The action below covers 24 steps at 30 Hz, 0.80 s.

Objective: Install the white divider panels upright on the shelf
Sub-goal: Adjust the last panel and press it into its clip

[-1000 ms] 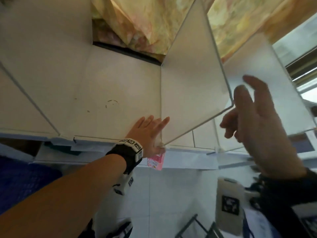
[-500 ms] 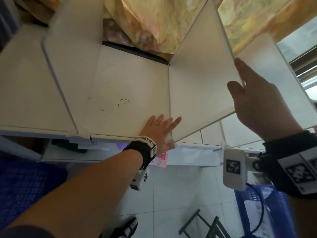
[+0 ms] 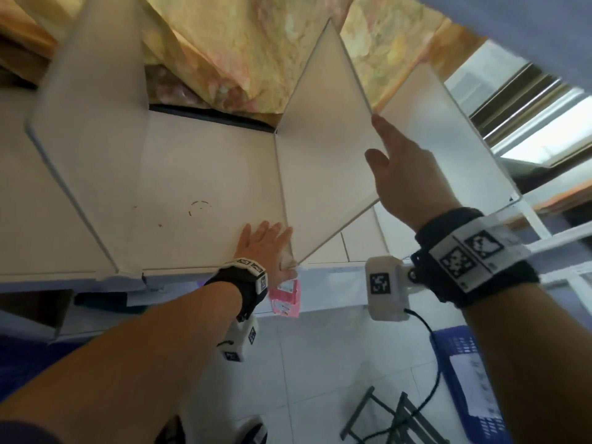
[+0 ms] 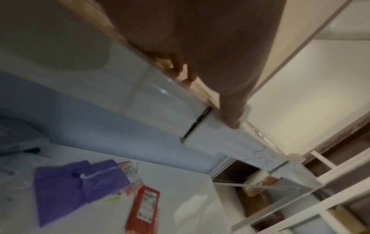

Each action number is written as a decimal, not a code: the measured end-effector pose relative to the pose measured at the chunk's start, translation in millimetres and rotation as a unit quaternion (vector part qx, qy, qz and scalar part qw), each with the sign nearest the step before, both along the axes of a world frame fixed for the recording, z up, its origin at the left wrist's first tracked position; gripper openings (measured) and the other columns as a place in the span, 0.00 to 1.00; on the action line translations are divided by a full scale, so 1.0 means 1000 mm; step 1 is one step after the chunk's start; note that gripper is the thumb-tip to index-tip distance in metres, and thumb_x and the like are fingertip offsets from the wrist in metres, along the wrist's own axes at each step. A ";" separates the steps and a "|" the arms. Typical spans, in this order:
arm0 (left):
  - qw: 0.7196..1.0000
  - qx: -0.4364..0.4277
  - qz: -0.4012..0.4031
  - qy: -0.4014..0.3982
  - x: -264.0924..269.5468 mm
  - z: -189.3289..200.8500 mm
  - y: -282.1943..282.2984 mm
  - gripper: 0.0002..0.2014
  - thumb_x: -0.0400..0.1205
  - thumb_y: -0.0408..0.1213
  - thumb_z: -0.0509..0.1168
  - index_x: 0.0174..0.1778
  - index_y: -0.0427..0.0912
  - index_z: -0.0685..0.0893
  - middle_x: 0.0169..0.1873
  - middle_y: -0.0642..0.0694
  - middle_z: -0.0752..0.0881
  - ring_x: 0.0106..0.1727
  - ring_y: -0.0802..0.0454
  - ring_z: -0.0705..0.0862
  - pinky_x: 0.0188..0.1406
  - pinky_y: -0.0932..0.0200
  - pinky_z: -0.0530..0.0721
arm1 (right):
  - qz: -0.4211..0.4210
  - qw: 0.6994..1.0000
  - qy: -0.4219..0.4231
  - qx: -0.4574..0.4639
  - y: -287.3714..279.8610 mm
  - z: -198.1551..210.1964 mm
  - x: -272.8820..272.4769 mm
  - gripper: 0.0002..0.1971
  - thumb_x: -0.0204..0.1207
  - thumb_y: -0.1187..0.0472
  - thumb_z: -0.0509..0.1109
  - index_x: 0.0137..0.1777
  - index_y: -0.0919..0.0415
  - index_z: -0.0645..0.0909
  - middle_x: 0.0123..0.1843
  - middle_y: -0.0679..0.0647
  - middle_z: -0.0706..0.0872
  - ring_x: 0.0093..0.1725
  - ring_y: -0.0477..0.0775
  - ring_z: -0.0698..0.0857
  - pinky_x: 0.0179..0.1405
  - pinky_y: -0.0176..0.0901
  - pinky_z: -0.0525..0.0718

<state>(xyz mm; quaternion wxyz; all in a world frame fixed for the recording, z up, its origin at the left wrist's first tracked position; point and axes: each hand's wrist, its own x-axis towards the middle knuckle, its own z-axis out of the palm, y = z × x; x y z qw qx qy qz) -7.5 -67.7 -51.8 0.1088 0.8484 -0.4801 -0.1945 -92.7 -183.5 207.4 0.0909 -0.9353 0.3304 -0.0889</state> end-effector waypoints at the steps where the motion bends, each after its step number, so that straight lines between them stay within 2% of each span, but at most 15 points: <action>1: 1.000 0.011 0.019 -0.010 -0.004 0.005 0.002 0.43 0.78 0.65 0.58 0.84 0.53 0.48 0.85 0.46 0.53 0.85 0.42 0.49 0.82 0.37 0.41 | -0.002 1.000 -0.001 0.005 0.001 0.000 -0.001 0.26 0.86 0.51 0.56 0.84 0.41 0.58 0.74 0.54 0.81 0.69 0.60 0.81 0.69 0.51 0.76; 3: 0.997 -0.002 0.049 -0.057 -0.015 0.018 0.008 0.30 0.79 0.56 0.58 0.75 0.47 0.67 0.75 0.43 0.69 0.76 0.40 0.66 0.78 0.42 0.58 | 0.002 1.000 -0.009 0.009 0.005 0.000 0.000 0.26 0.86 0.51 0.55 0.83 0.40 0.58 0.73 0.57 0.81 0.66 0.62 0.82 0.65 0.52 0.78; 5: 0.992 0.000 0.044 -0.116 -0.025 0.035 0.016 0.17 0.79 0.50 0.58 0.61 0.47 0.75 0.60 0.45 0.77 0.62 0.43 0.74 0.64 0.46 0.70 | 0.018 1.000 -0.016 0.002 0.013 -0.002 0.004 0.24 0.86 0.49 0.53 0.82 0.41 0.60 0.75 0.58 0.79 0.67 0.64 0.82 0.62 0.55 0.78; 7: 0.992 0.012 -0.001 -0.126 -0.036 0.054 0.021 0.11 0.79 0.48 0.56 0.52 0.48 0.77 0.53 0.46 0.80 0.55 0.44 0.77 0.56 0.48 0.73 | 0.036 0.998 -0.042 0.013 0.018 -0.001 0.002 0.24 0.86 0.43 0.50 0.82 0.42 0.60 0.74 0.59 0.79 0.69 0.65 0.79 0.63 0.58 0.79; 9: 0.995 0.012 -0.053 -0.082 -0.048 0.070 0.022 0.08 0.81 0.48 0.55 0.43 0.49 0.75 0.47 0.46 0.84 0.47 0.44 0.82 0.48 0.51 0.77 | 0.049 0.993 -0.079 0.065 0.019 0.000 -0.008 0.27 0.85 0.39 0.45 0.82 0.43 0.60 0.71 0.57 0.82 0.68 0.64 0.81 0.63 0.59 0.80; 11: 0.993 0.020 -0.086 -0.083 -0.061 0.082 0.015 0.11 0.81 0.47 0.55 0.38 0.46 0.74 0.40 0.46 0.85 0.38 0.44 0.81 0.39 0.55 0.76 | 0.059 0.987 -0.107 0.103 0.013 0.000 -0.027 0.27 0.85 0.37 0.43 0.80 0.43 0.64 0.66 0.55 0.86 0.63 0.63 0.84 0.61 0.59 0.81; 13: 0.988 0.035 -0.107 -0.105 -0.074 0.089 0.002 0.14 0.81 0.48 0.55 0.35 0.45 0.75 0.35 0.46 0.84 0.34 0.45 0.80 0.36 0.56 0.72 | 0.062 0.988 -0.108 0.096 0.000 -0.002 -0.046 0.23 0.85 0.42 0.47 0.75 0.44 0.70 0.56 0.55 0.89 0.53 0.61 0.86 0.55 0.56 0.83; 15: 0.988 0.047 -0.111 -0.099 -0.088 0.091 -0.020 0.14 0.80 0.49 0.55 0.34 0.45 0.77 0.31 0.48 0.81 0.33 0.46 0.79 0.36 0.56 0.72 | 0.052 0.992 -0.100 0.052 -0.024 -0.004 -0.065 0.18 0.84 0.51 0.54 0.72 0.46 0.72 0.49 0.52 0.89 0.45 0.57 0.85 0.46 0.49 0.83; 17: 0.991 0.032 -0.098 -0.088 -0.099 0.091 -0.049 0.12 0.79 0.49 0.56 0.35 0.47 0.77 0.32 0.50 0.80 0.36 0.47 0.81 0.38 0.56 0.73 | 0.038 0.995 -0.097 0.002 -0.054 -0.003 -0.083 0.20 0.81 0.55 0.58 0.72 0.48 0.70 0.46 0.50 0.86 0.45 0.55 0.85 0.40 0.45 0.78; 20: 0.996 -0.015 -0.052 -0.069 -0.112 0.089 -0.101 0.09 0.78 0.50 0.60 0.41 0.49 0.75 0.41 0.49 0.82 0.42 0.46 0.81 0.43 0.54 0.78 | 0.026 0.992 -0.118 -0.035 -0.109 0.002 -0.114 0.29 0.76 0.53 0.62 0.77 0.48 0.60 0.54 0.54 0.83 0.50 0.60 0.85 0.40 0.48 0.77; 22: 0.998 -0.022 -0.017 -0.055 -0.116 0.084 -0.131 0.13 0.77 0.53 0.63 0.50 0.49 0.74 0.48 0.48 0.81 0.47 0.46 0.80 0.49 0.50 0.80 | 0.009 0.991 -0.121 -0.049 -0.144 0.005 -0.136 0.37 0.76 0.48 0.65 0.82 0.46 0.51 0.62 0.58 0.81 0.55 0.64 0.84 0.41 0.51 0.77; 24: 0.999 -0.012 0.015 -0.051 -0.121 0.077 -0.160 0.22 0.76 0.56 0.65 0.61 0.49 0.73 0.57 0.48 0.80 0.54 0.46 0.80 0.55 0.49 0.79 | 0.015 0.992 -0.123 -0.037 -0.171 0.005 -0.155 0.42 0.78 0.46 0.65 0.85 0.44 0.43 0.67 0.58 0.79 0.59 0.63 0.84 0.43 0.50 0.78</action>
